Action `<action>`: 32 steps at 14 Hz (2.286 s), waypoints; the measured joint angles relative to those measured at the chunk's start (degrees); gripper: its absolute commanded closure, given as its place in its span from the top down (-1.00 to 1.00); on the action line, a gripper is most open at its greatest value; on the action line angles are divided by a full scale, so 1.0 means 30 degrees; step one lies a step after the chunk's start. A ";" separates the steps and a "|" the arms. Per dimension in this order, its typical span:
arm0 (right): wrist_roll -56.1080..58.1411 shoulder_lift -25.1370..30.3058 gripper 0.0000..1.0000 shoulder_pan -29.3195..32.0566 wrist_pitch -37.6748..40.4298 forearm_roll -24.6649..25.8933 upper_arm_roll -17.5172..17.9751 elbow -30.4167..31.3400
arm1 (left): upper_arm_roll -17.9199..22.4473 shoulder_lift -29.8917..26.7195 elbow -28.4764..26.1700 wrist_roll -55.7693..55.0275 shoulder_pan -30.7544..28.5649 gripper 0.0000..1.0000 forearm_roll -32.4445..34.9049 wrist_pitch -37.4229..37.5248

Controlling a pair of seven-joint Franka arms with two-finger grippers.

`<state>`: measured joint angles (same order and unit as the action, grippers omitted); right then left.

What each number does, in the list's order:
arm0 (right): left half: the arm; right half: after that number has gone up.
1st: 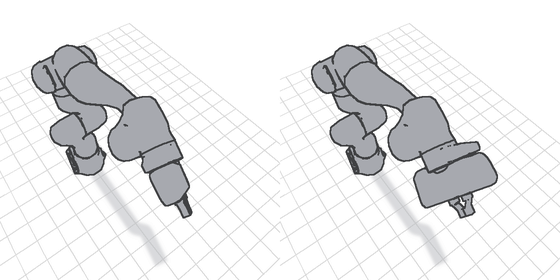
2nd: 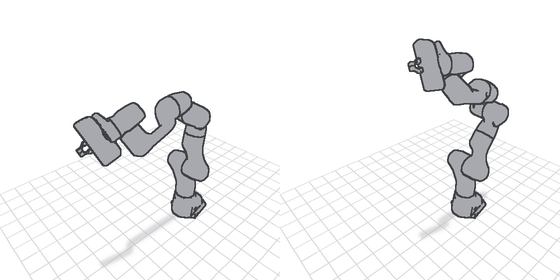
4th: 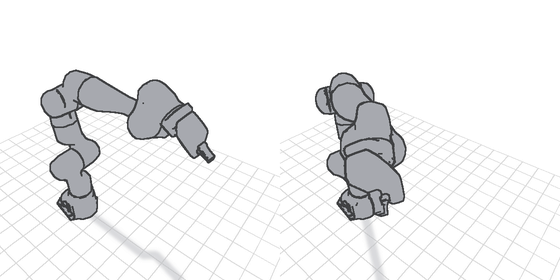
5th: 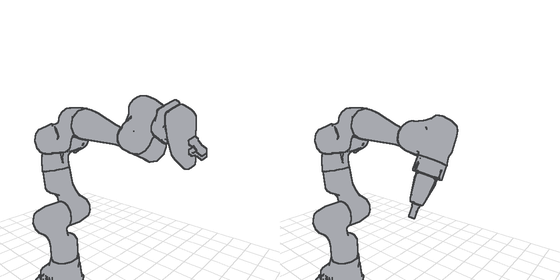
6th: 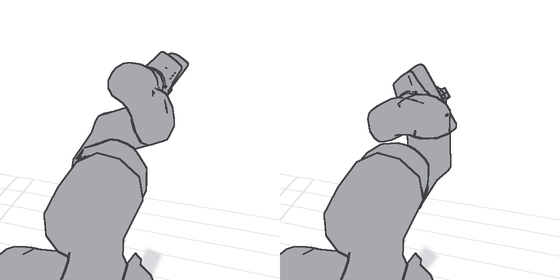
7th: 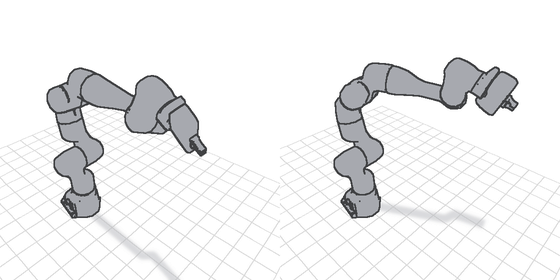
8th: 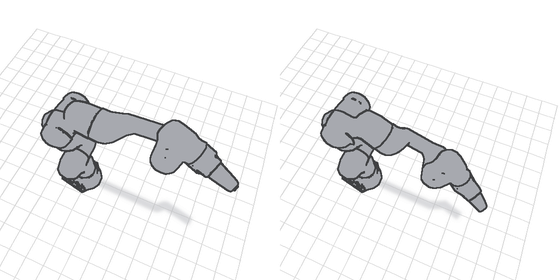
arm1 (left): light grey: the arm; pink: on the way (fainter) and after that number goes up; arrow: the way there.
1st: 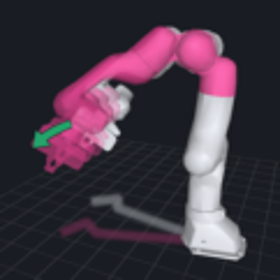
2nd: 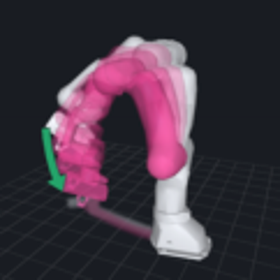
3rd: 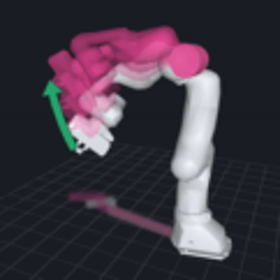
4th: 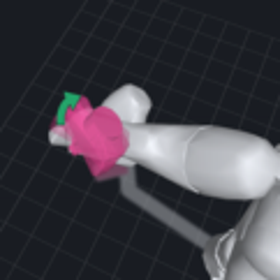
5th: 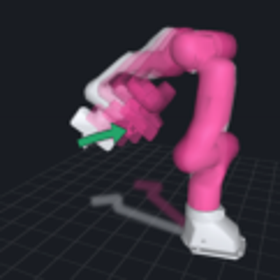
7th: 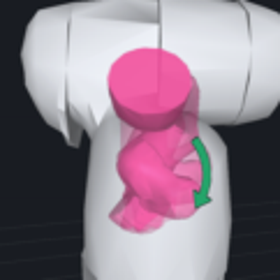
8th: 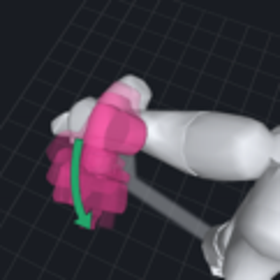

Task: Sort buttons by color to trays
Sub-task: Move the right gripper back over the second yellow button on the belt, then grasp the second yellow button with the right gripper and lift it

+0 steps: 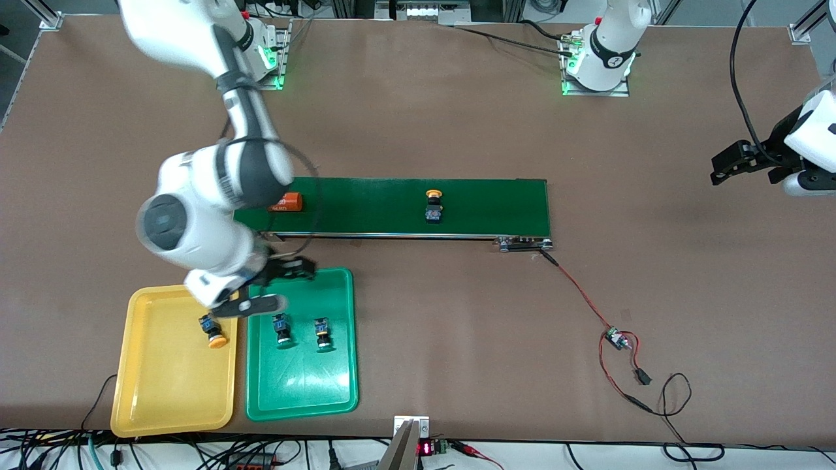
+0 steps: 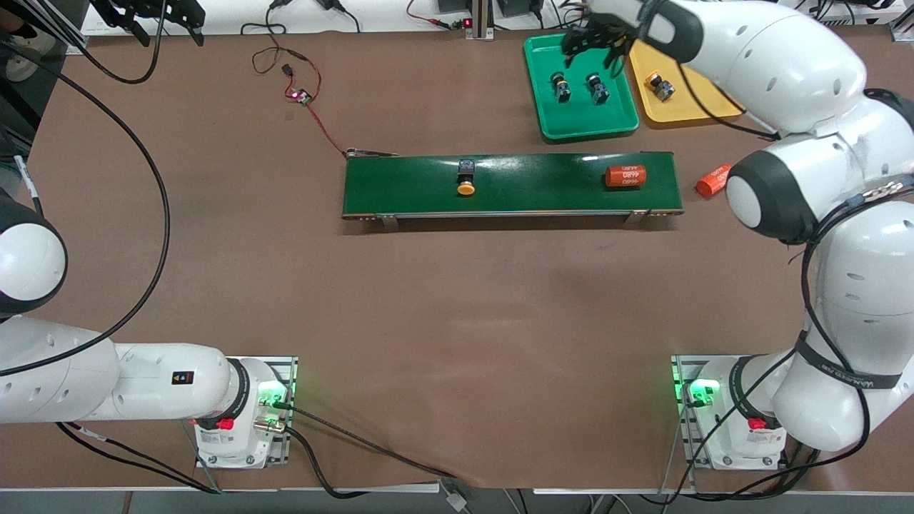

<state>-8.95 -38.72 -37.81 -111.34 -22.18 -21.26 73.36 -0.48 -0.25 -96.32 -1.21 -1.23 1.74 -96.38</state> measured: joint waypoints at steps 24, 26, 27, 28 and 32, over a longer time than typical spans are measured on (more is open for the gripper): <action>-0.9674 -0.0335 0.72 -0.7712 -0.1211 0.1177 -0.0261 0.4634 | -0.0034 0.0113 0.0350 0.0001 0.0055 1.00 0.0000 -0.0005; -0.9703 -0.0434 0.25 -0.7635 -0.1460 0.1177 -0.0261 0.4647 | -0.0034 0.0150 0.0370 0.0001 0.0057 1.00 0.0000 -0.0006; -0.9790 -0.0474 -0.15 -0.7622 -0.1540 0.1176 -0.0262 0.4648 | -0.0034 0.0168 0.0387 0.0001 0.0058 1.00 0.0000 -0.0006; -0.9909 -0.0494 -0.35 -0.7594 -0.1581 0.1175 -0.0263 0.4649 | -0.0035 0.0185 0.0408 0.0001 0.0059 1.00 0.0000 -0.0005; -1.0092 -0.0495 -0.90 -0.7395 -0.1603 0.1172 -0.0275 0.4657 | -0.0035 0.0212 0.0458 0.0001 0.0061 1.00 0.0000 -0.0005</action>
<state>-39.23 -40.21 -59.99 -116.15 -18.66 -22.09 87.33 -0.58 0.38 -94.94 -1.21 -1.04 1.74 -96.39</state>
